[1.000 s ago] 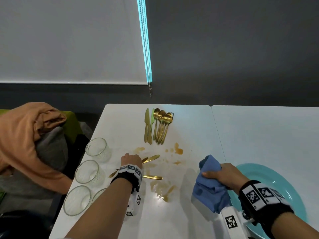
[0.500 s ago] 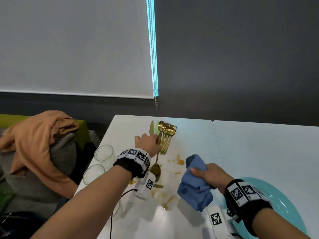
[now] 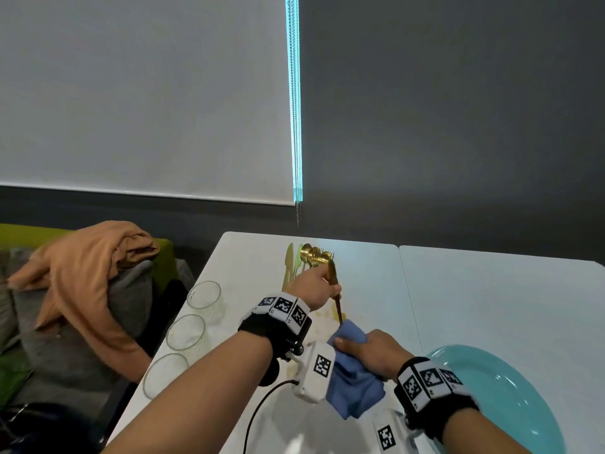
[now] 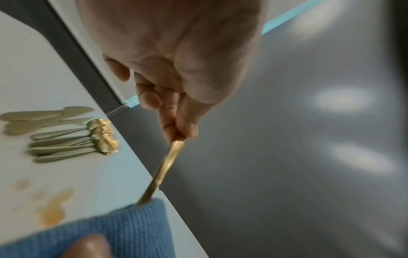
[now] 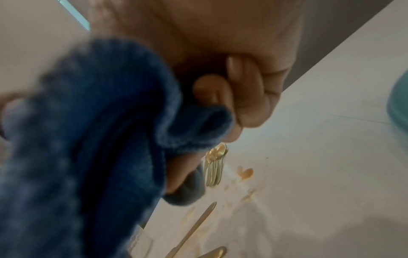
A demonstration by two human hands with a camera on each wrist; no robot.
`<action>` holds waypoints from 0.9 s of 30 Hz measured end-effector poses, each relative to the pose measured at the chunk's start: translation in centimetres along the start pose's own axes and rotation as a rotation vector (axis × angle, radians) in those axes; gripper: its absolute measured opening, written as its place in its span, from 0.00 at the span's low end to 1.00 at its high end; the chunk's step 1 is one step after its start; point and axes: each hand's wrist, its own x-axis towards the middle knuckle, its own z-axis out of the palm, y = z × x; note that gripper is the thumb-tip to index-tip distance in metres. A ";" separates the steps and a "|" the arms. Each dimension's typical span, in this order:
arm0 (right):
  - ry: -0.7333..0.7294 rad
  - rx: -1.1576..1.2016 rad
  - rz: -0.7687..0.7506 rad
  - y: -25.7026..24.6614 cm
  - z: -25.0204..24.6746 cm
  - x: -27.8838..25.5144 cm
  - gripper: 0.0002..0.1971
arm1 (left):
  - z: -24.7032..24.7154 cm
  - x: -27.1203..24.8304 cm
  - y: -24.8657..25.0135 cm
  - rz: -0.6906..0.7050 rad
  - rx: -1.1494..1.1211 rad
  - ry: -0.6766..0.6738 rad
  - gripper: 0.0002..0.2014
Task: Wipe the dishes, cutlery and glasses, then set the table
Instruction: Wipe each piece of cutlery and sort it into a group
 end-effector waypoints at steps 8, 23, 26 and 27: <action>0.052 0.147 -0.062 1.4 -1.7 -0.9 0.03 | -0.2 -1.1 -1.5 -0.084 -0.212 0.068 0.03; 0.179 -0.344 0.028 -3.2 -8.5 1.5 0.10 | -6.6 3.5 -3.0 0.400 0.876 0.190 0.20; 0.162 -0.388 0.002 -4.0 -8.4 2.1 0.11 | -6.9 4.3 -3.6 0.467 0.946 0.043 0.17; 0.169 -0.389 0.001 -4.2 -8.3 2.2 0.11 | -7.0 4.5 -3.8 0.483 0.950 0.023 0.15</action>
